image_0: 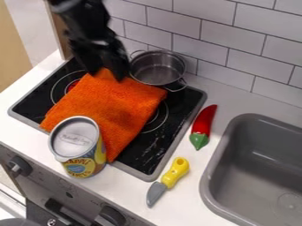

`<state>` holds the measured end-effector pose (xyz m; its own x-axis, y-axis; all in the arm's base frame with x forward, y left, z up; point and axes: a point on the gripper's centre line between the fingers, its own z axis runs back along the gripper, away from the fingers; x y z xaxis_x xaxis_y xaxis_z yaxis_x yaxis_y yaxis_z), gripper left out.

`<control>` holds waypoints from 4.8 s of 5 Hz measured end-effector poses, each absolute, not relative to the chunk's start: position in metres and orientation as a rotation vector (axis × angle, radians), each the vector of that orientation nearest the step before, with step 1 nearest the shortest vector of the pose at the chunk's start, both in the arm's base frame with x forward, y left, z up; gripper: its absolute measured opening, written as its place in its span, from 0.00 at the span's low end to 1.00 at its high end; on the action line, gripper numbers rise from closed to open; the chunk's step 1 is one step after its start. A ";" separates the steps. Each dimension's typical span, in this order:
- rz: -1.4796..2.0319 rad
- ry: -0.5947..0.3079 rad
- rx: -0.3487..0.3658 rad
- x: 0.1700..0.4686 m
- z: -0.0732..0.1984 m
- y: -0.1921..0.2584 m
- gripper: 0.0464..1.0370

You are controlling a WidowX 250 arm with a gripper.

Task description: Put the red chili pepper into the silver pot at the top of the stove

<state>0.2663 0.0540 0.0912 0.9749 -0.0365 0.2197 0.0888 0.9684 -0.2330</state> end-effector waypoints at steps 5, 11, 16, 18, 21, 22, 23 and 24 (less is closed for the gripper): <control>0.187 -0.158 -0.239 0.284 0.028 -0.051 0.96; 0.296 -0.202 -0.097 0.304 0.001 -0.071 0.96; 0.374 -0.139 -0.165 0.299 0.006 -0.051 0.93; 0.410 -0.187 -0.100 0.300 0.003 -0.052 0.57; 0.431 -0.184 -0.062 0.312 -0.002 -0.051 0.57; 0.439 -0.174 -0.070 0.311 0.000 -0.052 0.43; 0.447 -0.181 -0.032 0.310 -0.001 -0.050 0.43; 0.407 -0.160 -0.029 0.305 0.001 -0.049 0.43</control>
